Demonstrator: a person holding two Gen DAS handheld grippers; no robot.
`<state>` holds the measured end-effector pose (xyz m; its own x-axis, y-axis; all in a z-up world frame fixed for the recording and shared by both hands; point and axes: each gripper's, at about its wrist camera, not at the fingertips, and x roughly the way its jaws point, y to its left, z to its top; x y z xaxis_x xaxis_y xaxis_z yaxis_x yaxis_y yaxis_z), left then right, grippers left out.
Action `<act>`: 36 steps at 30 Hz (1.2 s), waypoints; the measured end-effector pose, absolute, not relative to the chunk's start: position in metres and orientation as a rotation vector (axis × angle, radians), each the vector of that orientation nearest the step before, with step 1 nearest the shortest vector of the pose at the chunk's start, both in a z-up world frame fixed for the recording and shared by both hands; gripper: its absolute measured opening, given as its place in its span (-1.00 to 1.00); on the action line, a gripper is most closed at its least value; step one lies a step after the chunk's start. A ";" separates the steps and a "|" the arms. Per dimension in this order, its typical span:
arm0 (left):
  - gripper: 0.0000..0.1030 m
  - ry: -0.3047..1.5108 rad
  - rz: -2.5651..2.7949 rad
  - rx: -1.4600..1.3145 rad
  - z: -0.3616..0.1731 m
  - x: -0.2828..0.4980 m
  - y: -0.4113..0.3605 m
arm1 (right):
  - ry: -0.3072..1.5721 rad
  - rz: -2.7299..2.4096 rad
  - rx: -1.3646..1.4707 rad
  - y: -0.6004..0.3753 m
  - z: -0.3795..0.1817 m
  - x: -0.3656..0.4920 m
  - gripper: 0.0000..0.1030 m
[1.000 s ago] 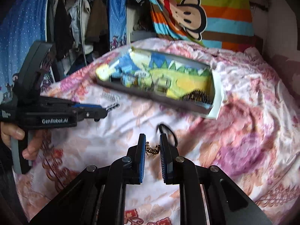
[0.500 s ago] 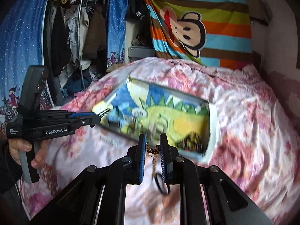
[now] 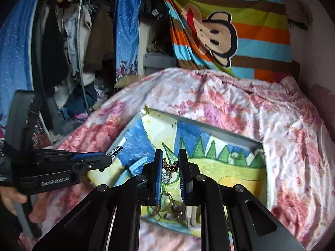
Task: Organize jewelry
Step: 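Carry the black chain with the left tool into the tray while the right tool carries the gold chain there, then open both tools in the tray and withdraw them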
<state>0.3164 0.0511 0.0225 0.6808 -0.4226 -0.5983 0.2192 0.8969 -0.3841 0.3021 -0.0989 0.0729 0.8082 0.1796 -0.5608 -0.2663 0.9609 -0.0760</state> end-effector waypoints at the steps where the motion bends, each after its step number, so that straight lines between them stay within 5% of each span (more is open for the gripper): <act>1: -0.72 0.756 -0.361 -0.297 0.018 0.322 0.051 | 0.603 0.236 -0.153 -0.097 0.063 0.308 -0.75; 19: -0.72 0.893 -0.317 -0.320 -0.019 0.347 0.040 | 0.746 0.239 -0.137 -0.121 -0.003 0.324 -0.72; 24: -0.63 0.911 -0.298 -0.343 -0.020 0.344 0.042 | 0.702 0.228 -0.106 -0.136 0.007 0.313 0.01; 30: -0.30 0.873 -0.283 -0.304 -0.005 0.328 0.036 | 0.639 0.192 -0.055 -0.162 0.028 0.297 0.21; 32: 0.25 0.840 -0.265 -0.302 0.003 0.318 0.036 | 0.611 0.175 -0.030 -0.173 0.037 0.287 0.30; 36: 0.46 0.760 -0.243 -0.308 0.022 0.296 0.037 | 0.544 0.158 0.003 -0.191 0.054 0.261 0.58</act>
